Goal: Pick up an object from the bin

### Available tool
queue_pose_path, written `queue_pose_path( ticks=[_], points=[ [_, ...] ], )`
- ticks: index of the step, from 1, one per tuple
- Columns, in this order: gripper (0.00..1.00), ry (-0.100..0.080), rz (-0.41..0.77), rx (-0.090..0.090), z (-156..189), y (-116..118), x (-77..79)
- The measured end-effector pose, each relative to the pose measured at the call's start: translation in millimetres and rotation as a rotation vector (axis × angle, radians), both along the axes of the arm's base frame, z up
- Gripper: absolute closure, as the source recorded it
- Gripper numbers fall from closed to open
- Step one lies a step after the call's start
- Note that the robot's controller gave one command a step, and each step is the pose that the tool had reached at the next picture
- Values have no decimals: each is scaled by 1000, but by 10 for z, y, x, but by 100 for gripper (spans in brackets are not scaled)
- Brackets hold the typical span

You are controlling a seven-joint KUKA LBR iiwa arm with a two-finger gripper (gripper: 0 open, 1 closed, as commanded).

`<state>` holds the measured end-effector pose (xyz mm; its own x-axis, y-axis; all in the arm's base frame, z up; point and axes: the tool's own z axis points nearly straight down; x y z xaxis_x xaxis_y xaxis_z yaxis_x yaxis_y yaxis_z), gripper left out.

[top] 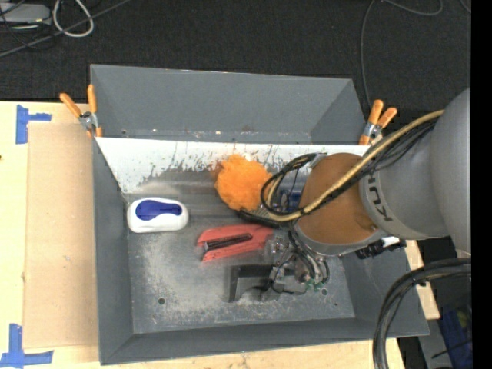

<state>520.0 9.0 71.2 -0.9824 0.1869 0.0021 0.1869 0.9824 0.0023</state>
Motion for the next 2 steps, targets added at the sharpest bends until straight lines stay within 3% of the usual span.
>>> queue_pose_path(
  ticks=[1, 2],
  points=[
    [100, 1, 0, 0, 0, 1, -2],
    [100, 3, 1, 0, 219, -1, -13]
  ],
)
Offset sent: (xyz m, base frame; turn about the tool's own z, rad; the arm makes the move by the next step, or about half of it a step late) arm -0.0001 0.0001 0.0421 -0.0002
